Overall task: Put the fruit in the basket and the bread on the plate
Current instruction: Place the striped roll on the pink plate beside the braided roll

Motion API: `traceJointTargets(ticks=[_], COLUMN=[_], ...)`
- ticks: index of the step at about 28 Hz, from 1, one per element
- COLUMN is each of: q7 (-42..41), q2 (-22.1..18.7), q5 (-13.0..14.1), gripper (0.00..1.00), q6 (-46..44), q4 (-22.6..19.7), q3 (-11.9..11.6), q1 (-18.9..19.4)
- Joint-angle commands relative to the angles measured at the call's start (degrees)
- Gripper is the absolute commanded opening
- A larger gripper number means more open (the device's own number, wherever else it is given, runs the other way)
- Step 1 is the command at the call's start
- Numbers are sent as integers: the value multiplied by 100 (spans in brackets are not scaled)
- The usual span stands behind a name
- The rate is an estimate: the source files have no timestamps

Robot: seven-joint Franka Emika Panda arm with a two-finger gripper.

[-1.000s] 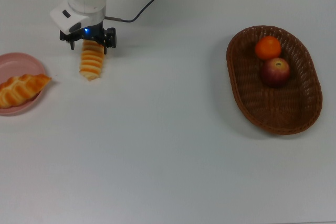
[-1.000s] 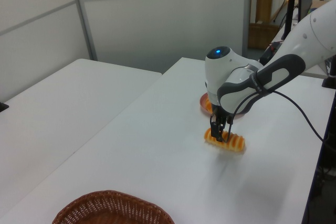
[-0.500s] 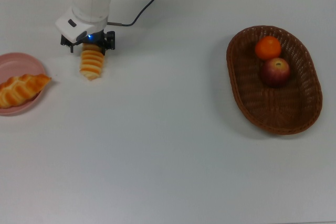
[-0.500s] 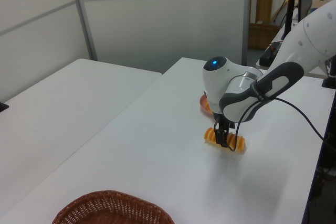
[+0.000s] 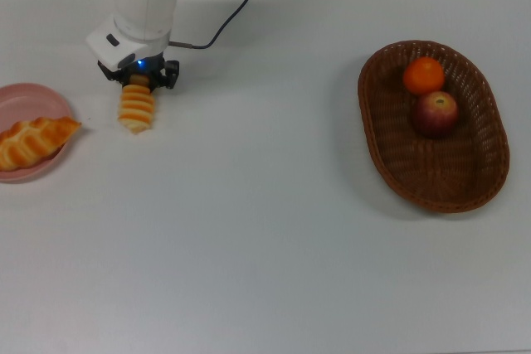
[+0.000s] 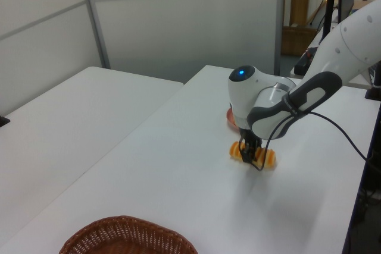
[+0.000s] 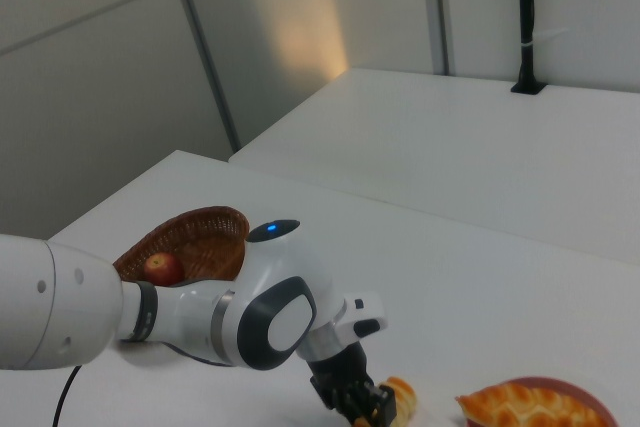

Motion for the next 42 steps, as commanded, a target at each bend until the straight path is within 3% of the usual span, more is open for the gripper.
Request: traceJointTargets(ticks=[1, 5, 6, 12, 16, 22, 30, 31, 32, 33, 42], q7=[267, 197, 154, -5, -5, 74, 215, 215, 215, 223, 294], q2=[-136, -163, -145, -66, 197, 1021, 1489, 1516, 1542, 1551, 1490], q5=[460, 998, 1147, 1622, 1641, 1536, 1386, 1377, 1368, 1360, 1342], gripper=[0, 0, 0, 0, 0, 0, 0, 14, 80, 100, 100], q6=[27, -254, -446, -633, -615, -536, -167, -167, -167, -158, -184], q4=[360, 800, 1071, 1574, 1776, 2443, 2682, 2682, 2682, 2682, 2682], q3=[-3, -3, -3, -3, -12, -47, -214, -214, -223, -223, -258], q1=[-43, -279, -419, -973, -1246, -1598, -1581, -1590, -1590, -1590, -1598])
